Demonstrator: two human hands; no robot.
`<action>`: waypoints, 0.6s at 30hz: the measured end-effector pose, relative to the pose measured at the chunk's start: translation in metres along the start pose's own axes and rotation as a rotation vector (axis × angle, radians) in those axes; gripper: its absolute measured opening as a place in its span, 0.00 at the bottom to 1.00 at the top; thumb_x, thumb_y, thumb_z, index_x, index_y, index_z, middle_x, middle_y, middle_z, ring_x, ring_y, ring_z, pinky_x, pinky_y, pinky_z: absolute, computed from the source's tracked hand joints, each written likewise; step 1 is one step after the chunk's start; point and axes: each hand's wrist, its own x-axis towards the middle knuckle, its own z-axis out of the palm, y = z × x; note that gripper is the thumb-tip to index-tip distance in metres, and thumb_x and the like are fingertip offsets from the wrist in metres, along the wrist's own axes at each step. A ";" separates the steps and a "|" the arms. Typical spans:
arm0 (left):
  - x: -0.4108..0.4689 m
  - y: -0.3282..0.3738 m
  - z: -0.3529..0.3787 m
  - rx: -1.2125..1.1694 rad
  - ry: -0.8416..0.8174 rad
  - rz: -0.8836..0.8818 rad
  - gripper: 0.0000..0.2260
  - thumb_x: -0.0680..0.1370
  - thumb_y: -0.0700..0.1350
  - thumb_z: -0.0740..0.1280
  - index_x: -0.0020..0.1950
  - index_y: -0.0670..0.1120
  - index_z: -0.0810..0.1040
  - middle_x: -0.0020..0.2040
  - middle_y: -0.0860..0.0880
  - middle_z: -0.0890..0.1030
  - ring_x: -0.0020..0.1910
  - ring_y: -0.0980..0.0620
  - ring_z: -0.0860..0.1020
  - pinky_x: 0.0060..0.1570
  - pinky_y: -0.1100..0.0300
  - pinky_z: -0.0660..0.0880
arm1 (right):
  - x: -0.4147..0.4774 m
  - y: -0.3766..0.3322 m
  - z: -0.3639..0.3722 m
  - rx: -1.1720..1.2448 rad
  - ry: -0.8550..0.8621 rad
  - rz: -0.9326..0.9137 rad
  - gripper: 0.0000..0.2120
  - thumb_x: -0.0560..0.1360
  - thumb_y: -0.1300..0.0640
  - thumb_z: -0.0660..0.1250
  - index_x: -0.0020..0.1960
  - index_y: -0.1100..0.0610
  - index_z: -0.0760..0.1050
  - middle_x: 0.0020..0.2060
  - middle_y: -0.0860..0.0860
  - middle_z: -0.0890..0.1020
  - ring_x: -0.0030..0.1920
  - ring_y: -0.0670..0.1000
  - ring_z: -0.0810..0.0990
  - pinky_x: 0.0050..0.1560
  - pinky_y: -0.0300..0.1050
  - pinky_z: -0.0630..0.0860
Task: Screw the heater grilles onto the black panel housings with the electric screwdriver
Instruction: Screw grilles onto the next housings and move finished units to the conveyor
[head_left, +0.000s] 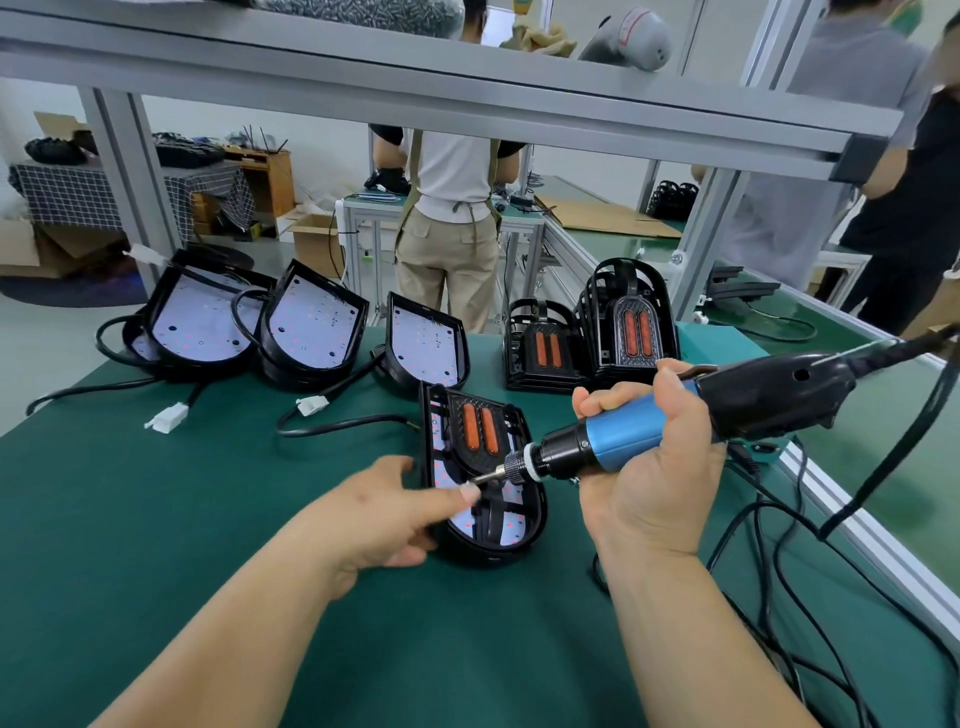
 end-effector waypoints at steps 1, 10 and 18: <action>-0.001 -0.001 0.004 0.024 -0.037 0.013 0.37 0.60 0.59 0.78 0.66 0.51 0.72 0.50 0.51 0.85 0.42 0.55 0.83 0.38 0.62 0.78 | -0.001 0.001 0.000 0.001 -0.001 0.003 0.06 0.70 0.58 0.65 0.47 0.54 0.73 0.25 0.52 0.74 0.32 0.56 0.73 0.45 0.51 0.81; 0.005 -0.011 0.017 -0.108 -0.030 0.074 0.27 0.72 0.38 0.76 0.68 0.48 0.70 0.57 0.49 0.84 0.58 0.49 0.82 0.55 0.53 0.79 | -0.001 0.001 -0.001 0.009 -0.008 -0.010 0.06 0.71 0.58 0.65 0.48 0.54 0.72 0.25 0.52 0.75 0.31 0.54 0.76 0.45 0.50 0.81; 0.005 -0.012 0.021 -0.164 -0.037 0.206 0.30 0.68 0.36 0.78 0.62 0.56 0.69 0.49 0.53 0.86 0.48 0.55 0.85 0.41 0.63 0.80 | 0.000 -0.002 -0.001 0.024 -0.009 -0.016 0.06 0.71 0.56 0.65 0.48 0.54 0.72 0.25 0.52 0.75 0.31 0.54 0.77 0.45 0.51 0.81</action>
